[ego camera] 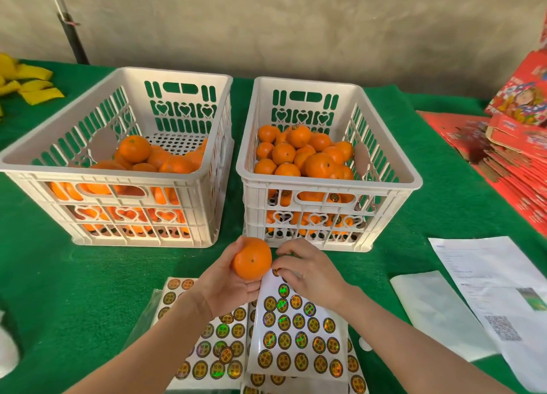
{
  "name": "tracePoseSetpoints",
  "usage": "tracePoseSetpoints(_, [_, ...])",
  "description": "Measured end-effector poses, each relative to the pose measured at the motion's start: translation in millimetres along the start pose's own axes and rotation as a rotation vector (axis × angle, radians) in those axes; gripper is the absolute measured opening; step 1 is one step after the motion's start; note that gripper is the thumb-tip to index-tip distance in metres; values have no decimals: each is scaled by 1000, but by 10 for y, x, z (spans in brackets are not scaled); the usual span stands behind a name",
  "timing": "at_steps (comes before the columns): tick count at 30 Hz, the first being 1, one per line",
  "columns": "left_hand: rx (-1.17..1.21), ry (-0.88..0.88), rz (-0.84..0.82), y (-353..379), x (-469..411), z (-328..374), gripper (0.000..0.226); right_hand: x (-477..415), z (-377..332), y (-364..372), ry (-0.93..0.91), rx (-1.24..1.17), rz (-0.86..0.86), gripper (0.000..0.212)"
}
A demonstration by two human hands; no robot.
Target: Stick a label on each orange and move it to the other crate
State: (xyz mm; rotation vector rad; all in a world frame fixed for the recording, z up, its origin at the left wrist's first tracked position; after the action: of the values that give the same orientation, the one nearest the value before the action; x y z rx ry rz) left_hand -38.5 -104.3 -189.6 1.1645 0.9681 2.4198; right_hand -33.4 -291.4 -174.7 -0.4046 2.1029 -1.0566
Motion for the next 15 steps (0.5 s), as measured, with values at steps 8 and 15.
tracePoseSetpoints(8, [-101, 23, 32, 5, 39, 27, 71, 21, -10, -26, 268, -225, 119, 13])
tracePoseSetpoints(15, [-631, 252, 112, 79, 186, 103, 80, -184, -180, -183, 1039, -1168, 396, 14])
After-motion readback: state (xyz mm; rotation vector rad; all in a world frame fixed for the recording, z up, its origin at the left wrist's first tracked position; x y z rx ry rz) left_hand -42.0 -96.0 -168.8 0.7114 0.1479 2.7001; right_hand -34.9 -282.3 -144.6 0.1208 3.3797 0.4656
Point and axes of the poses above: each hand's wrist, its own x-axis away from the middle knuckle, its own y-axis out of the palm, z = x × y, the point moved 1 cm from there along -x, towards the middle knuckle, and after that the axes turned 4 degrees about -x, right-handed, at the moved point
